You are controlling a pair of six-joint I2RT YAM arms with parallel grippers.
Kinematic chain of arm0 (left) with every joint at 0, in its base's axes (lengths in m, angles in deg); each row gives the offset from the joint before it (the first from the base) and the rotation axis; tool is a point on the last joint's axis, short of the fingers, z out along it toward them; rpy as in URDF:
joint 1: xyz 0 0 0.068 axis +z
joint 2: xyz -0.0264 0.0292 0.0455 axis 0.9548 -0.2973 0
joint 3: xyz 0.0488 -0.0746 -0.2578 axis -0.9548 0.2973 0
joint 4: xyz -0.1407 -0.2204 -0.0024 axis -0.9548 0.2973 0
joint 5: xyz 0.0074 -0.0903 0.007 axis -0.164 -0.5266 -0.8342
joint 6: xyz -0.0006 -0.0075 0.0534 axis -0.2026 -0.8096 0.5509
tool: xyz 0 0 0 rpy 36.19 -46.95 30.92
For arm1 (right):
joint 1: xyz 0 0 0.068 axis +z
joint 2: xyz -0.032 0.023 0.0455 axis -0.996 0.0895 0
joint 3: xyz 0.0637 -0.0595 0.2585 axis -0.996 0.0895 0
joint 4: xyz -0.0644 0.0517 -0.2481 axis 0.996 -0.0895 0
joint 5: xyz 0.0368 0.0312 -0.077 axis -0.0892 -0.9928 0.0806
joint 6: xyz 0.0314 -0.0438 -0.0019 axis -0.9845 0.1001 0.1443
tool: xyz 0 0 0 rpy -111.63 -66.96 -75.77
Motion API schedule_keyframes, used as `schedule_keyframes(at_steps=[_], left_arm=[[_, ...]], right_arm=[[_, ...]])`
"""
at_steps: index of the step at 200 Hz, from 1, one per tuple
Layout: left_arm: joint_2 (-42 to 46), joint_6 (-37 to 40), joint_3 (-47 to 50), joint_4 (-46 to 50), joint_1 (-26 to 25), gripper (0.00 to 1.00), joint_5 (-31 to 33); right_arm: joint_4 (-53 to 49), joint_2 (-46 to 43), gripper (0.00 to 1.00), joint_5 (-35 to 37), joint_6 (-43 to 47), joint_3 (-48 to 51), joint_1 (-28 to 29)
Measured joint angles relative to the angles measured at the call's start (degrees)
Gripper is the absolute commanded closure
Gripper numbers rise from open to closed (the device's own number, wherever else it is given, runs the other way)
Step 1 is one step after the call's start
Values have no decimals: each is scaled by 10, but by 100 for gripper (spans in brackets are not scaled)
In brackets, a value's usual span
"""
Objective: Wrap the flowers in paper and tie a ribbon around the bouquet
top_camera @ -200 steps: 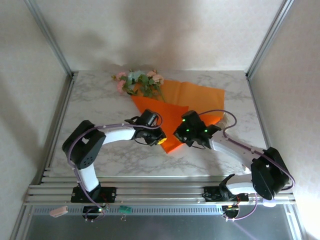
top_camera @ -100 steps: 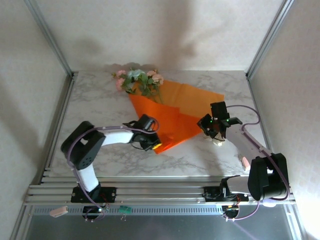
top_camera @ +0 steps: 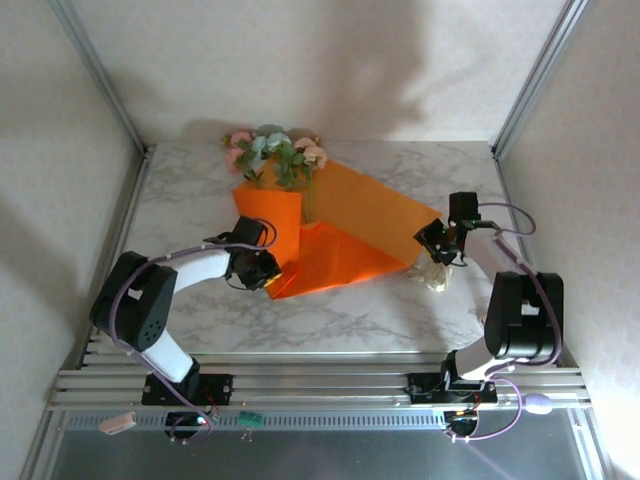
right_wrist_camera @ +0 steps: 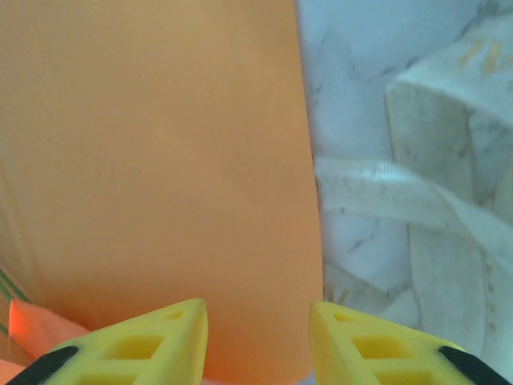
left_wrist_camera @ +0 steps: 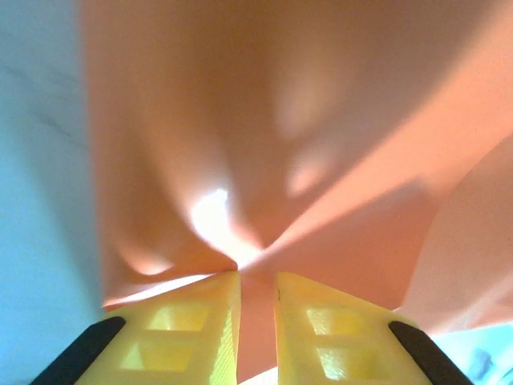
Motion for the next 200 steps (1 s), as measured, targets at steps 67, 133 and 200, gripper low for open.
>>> schedule_keyframes(at_steps=[67,133,200], left_arm=[[33,36,-120,70,-92,85,-49],[5,26,-125,54,31,87,-23],[-166,6,-289,24,-128,88,-38]], right_arm=[[18,37,60,-4,1,-23,-10],[26,144,60,9,9,-131,-43],[-4,258,58,43,31,-249,-59]])
